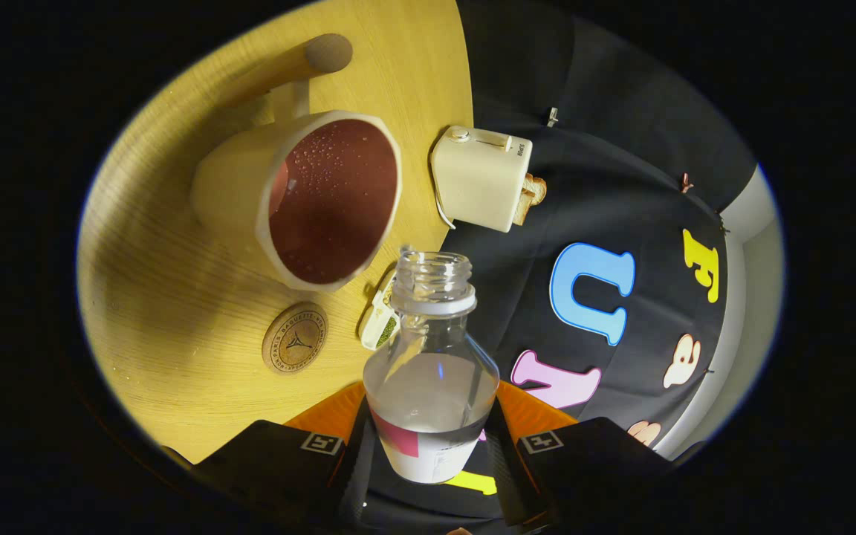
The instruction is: Take the bottle from table, then pour the juice into the cup, finally place the bottle on the coaster
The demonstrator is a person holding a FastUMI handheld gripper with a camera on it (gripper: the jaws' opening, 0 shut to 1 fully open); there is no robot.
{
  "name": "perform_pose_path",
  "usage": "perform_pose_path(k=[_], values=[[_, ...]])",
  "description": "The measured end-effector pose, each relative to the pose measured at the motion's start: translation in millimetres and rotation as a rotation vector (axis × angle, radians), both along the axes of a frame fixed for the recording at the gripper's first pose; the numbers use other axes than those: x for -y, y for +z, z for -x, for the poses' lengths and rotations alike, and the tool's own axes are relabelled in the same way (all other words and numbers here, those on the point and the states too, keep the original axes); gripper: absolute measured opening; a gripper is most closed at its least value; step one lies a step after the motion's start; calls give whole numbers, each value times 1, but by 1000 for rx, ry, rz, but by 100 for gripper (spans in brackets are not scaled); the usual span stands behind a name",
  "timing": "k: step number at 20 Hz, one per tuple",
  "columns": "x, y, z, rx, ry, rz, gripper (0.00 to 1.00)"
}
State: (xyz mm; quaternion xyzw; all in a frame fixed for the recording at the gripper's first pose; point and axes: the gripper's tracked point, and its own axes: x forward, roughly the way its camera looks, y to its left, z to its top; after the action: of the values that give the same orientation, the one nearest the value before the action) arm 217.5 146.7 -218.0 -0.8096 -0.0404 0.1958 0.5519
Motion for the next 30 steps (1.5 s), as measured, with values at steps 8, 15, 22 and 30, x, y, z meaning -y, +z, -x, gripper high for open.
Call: perform_pose_path(k=[8, 15, 22, 30], values=[[-9, 0, -3, 11, 33, 57, 71], [-10, 1, -7, 13, 49, 90, 71], [-9, 2, -10, 29, 88, 137, 71], [-18, 9, -14, 55, 142, 173, 71]])
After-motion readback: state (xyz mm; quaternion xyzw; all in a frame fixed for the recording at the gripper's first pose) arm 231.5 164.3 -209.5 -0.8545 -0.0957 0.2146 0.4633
